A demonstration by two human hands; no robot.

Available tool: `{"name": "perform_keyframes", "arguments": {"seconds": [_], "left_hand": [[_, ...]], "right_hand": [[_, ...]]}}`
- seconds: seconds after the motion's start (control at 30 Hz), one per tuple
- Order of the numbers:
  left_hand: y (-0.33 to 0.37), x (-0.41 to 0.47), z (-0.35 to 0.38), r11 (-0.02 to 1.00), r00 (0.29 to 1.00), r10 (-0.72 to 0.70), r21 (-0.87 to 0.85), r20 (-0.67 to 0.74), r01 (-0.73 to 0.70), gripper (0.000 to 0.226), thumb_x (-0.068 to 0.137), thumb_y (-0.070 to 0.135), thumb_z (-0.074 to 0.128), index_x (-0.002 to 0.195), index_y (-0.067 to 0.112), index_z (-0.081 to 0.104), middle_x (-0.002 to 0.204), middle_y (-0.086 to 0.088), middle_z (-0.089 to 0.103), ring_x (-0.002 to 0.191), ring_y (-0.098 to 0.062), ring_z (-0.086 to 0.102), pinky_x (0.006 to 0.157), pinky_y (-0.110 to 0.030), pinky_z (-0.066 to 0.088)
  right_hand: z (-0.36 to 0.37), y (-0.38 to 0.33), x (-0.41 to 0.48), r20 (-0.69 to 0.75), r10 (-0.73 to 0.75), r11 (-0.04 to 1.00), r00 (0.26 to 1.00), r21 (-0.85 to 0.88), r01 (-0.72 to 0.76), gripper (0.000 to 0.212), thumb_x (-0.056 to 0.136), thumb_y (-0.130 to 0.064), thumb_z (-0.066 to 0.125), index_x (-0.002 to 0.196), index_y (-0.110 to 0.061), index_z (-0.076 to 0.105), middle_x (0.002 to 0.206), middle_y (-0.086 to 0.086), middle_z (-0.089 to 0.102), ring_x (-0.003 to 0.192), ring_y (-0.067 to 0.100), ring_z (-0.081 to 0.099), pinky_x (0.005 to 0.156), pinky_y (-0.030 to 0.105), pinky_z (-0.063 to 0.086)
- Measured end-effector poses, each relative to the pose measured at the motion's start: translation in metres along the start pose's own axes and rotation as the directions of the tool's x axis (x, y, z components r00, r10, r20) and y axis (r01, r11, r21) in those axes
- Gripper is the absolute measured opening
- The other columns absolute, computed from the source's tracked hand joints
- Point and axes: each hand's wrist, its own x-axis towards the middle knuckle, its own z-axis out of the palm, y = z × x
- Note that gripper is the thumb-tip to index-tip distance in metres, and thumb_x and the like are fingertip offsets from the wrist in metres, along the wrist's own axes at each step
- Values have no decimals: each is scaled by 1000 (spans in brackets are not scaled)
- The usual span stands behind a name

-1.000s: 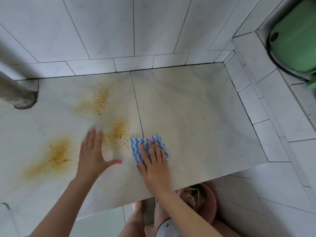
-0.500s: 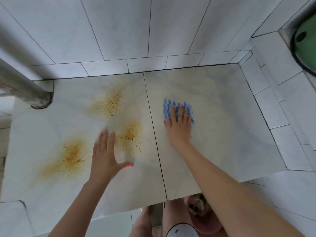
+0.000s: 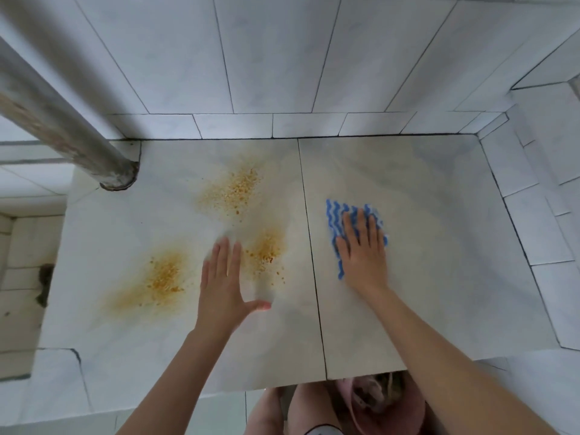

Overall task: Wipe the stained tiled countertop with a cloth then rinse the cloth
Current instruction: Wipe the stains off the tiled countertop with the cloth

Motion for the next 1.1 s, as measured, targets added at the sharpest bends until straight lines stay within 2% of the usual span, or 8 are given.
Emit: {"name": "perform_keyframes", "arguments": {"seconds": [0.17, 0.23, 0.37, 0.53, 0.77, 0.9, 1.03, 1.1], "left_hand": [[0, 1, -1, 1000, 1000, -11, -11, -4, 11, 132, 55, 68, 68, 143, 19, -17, 152, -2, -22, 140, -18, -25, 116, -38, -10], [-1, 1, 0, 1000, 1000, -14, -17, -6, 14, 133, 54, 68, 69, 144, 18, -14, 153, -2, -20, 140, -18, -23, 116, -38, -9], [0, 2, 0, 1000, 1000, -24, -11, -2, 24, 135, 53, 67, 72, 145, 17, -14, 153, -2, -22, 140, -17, -25, 116, -38, -9], [-2, 3, 2, 999, 1000, -17, -38, -13, 17, 132, 50, 64, 75, 147, 17, -1, 154, -4, -11, 142, -19, -15, 117, -41, -1], [-9, 3, 7, 1000, 1000, 4, -19, -28, -5, 130, 50, 68, 72, 148, 15, 4, 155, -9, -5, 143, -22, -11, 115, -39, -2], [-12, 6, -8, 997, 999, 52, -52, -6, -52, 112, 66, 70, 59, 148, 19, 3, 155, -3, -10, 143, -19, -11, 116, -35, 2], [-33, 18, -38, 989, 991, 43, -138, -125, -60, 78, 79, 59, 56, 141, 18, 33, 151, -2, 26, 138, -20, 27, 109, -34, 25], [-55, 30, -54, 987, 981, -46, -157, -190, 16, 73, 81, 53, 57, 141, 17, 35, 150, -4, 28, 137, -22, 28, 109, -38, 26]], "right_hand": [[-6, -10, 11, 18, 174, 985, 985, 9, -174, 59, 93, -45, 5, 147, -20, 0, 158, 14, 1, 146, 31, 2, 117, 43, 0], [-4, -26, 14, 73, 174, 985, 982, 10, -175, 56, 95, -46, 6, 144, -23, -9, 158, 12, -5, 146, 30, -3, 116, 41, -6], [2, -70, 13, -1, 18, 1000, 1000, -17, -18, 57, 96, -40, 20, 148, -15, 23, 152, 19, 26, 140, 35, 27, 112, 45, 13], [14, -123, -3, 37, -195, 981, 980, 10, 195, 54, 101, -40, 3, 149, -20, 20, 156, 10, 19, 144, 27, 8, 115, 43, 8], [16, -111, -4, 52, -354, 935, 934, -14, 355, 54, 102, -43, 8, 149, -20, 21, 157, 7, 15, 144, 26, 10, 115, 42, 10], [12, -100, 9, 45, -281, 959, 959, -36, 282, 56, 101, -47, 4, 150, -23, 15, 158, 5, 11, 146, 22, 3, 115, 39, 5], [6, -96, 30, 47, -177, 984, 983, -18, 178, 56, 100, -48, 4, 150, -23, 14, 157, 4, 11, 145, 15, -11, 116, 37, 1], [5, -97, 42, 46, -142, 990, 989, 1, 142, 57, 99, -49, 1, 149, -23, 14, 156, 4, 11, 144, 13, -11, 116, 35, -3]]}}
